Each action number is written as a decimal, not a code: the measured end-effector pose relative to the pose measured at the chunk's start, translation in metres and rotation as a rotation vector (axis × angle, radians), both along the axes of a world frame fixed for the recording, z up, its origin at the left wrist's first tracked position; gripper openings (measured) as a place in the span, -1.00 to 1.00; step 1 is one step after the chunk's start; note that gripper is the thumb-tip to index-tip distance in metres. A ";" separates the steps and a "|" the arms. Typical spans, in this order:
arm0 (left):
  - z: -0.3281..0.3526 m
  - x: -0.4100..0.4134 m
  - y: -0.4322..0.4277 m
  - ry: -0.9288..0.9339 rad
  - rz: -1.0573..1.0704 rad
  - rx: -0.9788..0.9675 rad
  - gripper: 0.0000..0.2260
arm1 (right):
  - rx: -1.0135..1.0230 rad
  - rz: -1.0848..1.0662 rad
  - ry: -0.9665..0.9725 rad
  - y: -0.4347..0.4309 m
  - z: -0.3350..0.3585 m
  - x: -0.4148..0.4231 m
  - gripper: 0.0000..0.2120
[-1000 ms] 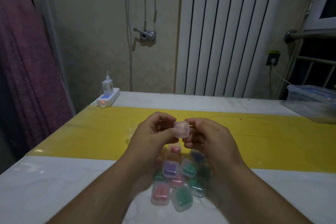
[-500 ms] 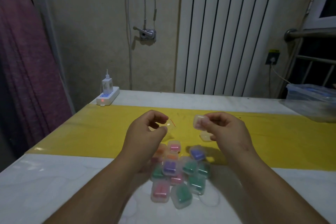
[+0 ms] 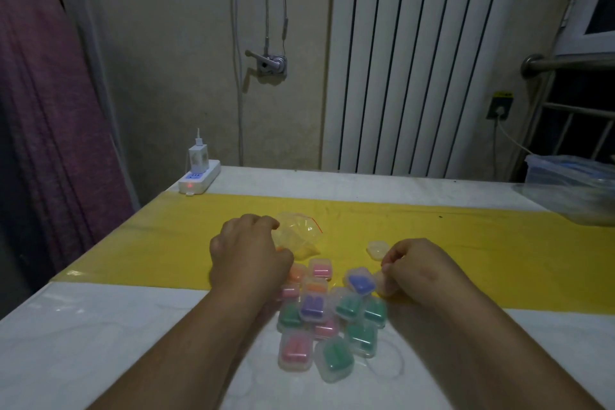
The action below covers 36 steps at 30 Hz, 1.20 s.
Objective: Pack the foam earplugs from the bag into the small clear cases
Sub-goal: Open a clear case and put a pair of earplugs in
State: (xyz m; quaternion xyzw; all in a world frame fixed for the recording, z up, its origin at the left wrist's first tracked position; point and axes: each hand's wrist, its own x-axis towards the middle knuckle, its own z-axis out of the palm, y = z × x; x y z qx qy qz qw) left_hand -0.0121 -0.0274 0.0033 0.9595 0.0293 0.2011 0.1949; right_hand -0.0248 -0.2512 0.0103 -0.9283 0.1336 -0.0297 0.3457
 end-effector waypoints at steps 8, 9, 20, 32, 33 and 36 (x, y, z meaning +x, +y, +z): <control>-0.001 0.002 0.004 -0.060 0.092 0.165 -0.81 | -0.032 0.066 -0.211 0.010 0.001 -0.001 -0.85; 0.000 0.002 0.003 -0.092 0.080 0.141 -0.82 | 0.009 0.081 -0.280 0.013 0.003 -0.003 -0.91; 0.007 -0.016 -0.016 -0.280 -0.446 -0.298 -0.89 | 0.215 0.240 -0.549 0.037 0.002 -0.013 -0.81; 0.016 -0.018 -0.017 0.174 -0.446 -1.268 -0.68 | 0.306 0.104 -0.707 0.034 0.009 -0.019 -0.87; 0.015 -0.017 -0.018 0.150 -0.461 -1.244 -0.61 | 0.335 0.145 -0.678 0.035 0.010 -0.019 -0.87; 0.014 -0.016 -0.016 0.048 -0.420 -1.173 -0.50 | 0.490 0.238 -0.633 0.033 0.016 -0.021 -0.72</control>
